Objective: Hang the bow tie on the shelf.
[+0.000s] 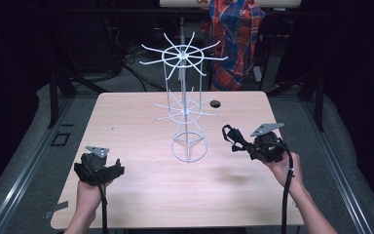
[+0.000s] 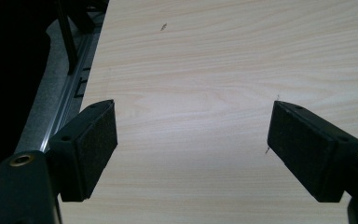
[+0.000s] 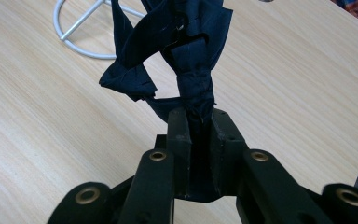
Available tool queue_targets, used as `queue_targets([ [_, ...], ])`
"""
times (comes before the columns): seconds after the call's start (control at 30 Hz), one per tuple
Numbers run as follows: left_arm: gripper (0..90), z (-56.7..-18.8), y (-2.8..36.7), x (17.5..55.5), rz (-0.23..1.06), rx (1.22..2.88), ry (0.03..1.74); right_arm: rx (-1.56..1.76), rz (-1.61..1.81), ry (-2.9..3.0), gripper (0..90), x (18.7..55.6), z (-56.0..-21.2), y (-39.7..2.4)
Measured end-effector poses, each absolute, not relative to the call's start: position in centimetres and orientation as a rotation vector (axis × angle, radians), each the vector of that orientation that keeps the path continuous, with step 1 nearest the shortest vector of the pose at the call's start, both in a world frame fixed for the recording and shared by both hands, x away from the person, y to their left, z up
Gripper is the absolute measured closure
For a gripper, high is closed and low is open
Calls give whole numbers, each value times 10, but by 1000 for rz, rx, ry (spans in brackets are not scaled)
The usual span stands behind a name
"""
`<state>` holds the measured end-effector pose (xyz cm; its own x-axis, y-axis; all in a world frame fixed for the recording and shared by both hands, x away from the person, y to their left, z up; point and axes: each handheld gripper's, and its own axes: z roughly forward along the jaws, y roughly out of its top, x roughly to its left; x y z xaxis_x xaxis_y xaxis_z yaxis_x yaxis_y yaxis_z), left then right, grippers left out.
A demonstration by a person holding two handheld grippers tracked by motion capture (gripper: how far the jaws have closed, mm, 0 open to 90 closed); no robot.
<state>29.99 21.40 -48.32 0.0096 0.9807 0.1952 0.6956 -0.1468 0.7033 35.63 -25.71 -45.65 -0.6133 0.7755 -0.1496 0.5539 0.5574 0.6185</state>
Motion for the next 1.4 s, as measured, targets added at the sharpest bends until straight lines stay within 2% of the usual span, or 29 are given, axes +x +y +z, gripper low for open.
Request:
queue_targets([
  [1.4, 163, -483, 215, 300, 931, 1887, 1723, 1051, 902, 2298, 798, 350, -417, -255],
])
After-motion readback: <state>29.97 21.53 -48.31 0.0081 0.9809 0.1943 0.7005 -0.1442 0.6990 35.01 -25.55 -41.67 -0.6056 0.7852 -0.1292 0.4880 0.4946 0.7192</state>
